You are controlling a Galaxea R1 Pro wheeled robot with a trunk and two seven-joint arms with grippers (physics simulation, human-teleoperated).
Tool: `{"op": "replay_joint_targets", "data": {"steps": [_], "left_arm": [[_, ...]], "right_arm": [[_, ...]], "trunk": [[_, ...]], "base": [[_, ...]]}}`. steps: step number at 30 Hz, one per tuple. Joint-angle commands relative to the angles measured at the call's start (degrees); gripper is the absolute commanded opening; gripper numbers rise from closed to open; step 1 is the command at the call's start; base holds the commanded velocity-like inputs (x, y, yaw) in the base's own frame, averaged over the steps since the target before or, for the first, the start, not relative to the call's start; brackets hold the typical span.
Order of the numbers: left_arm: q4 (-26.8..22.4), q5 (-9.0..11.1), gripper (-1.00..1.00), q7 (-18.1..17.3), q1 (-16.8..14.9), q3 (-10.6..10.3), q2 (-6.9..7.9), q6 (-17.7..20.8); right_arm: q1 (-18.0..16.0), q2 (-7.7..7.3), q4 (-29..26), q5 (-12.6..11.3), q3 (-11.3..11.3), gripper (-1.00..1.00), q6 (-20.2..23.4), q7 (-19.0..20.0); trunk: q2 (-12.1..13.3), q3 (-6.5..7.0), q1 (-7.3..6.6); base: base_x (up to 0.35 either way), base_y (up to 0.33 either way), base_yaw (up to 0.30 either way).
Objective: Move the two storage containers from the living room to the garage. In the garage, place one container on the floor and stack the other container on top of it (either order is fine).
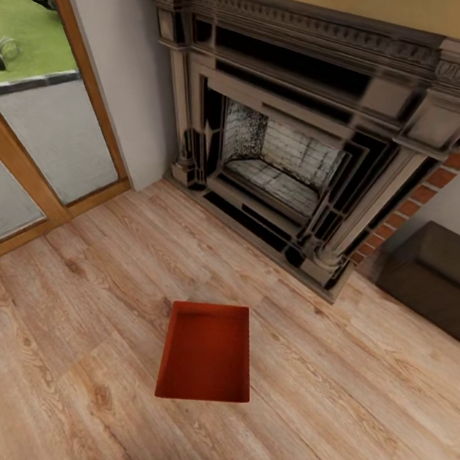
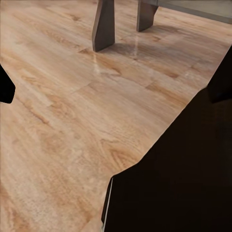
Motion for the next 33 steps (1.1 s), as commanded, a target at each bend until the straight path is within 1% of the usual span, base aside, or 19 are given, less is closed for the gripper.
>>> {"op": "replay_joint_targets", "data": {"steps": [1,10,21,33], "left_arm": [[0.0,0.1,1.00,0.0,0.0,0.3,-0.01,-0.2],[0.0,0.1,1.00,0.0,0.0,0.3,-0.01,-0.2],[0.0,0.1,1.00,0.0,0.0,0.3,-0.01,-0.2],[0.0,0.1,1.00,0.1,0.0,0.3,-0.01,-0.2]], "right_arm": [[0.0,0.01,0.1,-0.3,0.5,1.00,-0.2,0.0],[0.0,-0.03,0.1,-0.3,0.5,1.00,-0.3,0.2],[0.0,0.34,0.1,0.0,0.6,1.00,-0.4,0.7],[0.0,0.64,0.1,-0.3,0.5,1.00,-0.4,0.6]], "trunk": [[0.0,-0.13,0.00],[0.0,-0.84,0.00],[0.0,-0.90,0.00],[0.0,-0.90,0.00]], "base": [[0.000,0.000,0.000],[0.000,0.000,0.000],[0.000,0.000,0.000],[0.000,0.000,0.000]]}}
